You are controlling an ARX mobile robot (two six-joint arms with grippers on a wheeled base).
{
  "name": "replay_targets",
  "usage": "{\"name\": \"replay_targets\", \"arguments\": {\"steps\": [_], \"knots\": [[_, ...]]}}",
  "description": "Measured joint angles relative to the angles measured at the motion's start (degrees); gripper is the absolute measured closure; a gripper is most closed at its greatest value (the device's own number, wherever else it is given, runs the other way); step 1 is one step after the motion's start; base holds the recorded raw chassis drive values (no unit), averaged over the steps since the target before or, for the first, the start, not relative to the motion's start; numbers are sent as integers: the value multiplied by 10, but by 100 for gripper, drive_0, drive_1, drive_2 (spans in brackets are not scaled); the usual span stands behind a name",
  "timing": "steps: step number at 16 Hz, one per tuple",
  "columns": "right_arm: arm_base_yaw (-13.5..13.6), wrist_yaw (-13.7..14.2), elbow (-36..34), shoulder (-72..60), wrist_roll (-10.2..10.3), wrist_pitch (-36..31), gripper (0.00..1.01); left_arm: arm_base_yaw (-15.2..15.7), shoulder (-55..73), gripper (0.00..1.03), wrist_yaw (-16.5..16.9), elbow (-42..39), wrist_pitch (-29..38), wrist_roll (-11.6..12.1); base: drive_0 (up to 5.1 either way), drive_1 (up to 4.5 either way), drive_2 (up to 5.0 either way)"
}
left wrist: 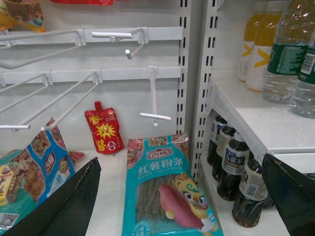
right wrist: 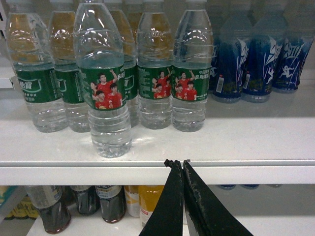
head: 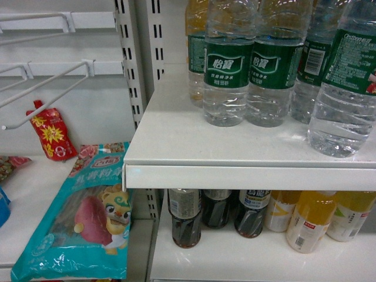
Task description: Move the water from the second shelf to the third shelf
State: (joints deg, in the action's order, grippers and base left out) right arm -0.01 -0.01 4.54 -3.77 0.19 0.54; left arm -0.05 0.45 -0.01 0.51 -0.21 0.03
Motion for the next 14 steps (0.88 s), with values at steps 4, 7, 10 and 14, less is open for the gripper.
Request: {"name": "replay_targets", "arguments": {"steps": [4, 7, 10, 14], "knots": [[0, 0, -17, 12, 0, -1, 99, 0, 0, 5, 0, 0, 0, 0, 0, 0, 0], [0, 1, -38, 34, 0, -2, 99, 0, 0, 5, 0, 0, 0, 0, 0, 0, 0], [0, 0, -38, 35, 0, -3, 99, 0, 0, 5, 0, 0, 0, 0, 0, 0, 0], [0, 0, -38, 35, 0, -3, 2, 0, 0, 5, 0, 0, 0, 0, 0, 0, 0]]}}
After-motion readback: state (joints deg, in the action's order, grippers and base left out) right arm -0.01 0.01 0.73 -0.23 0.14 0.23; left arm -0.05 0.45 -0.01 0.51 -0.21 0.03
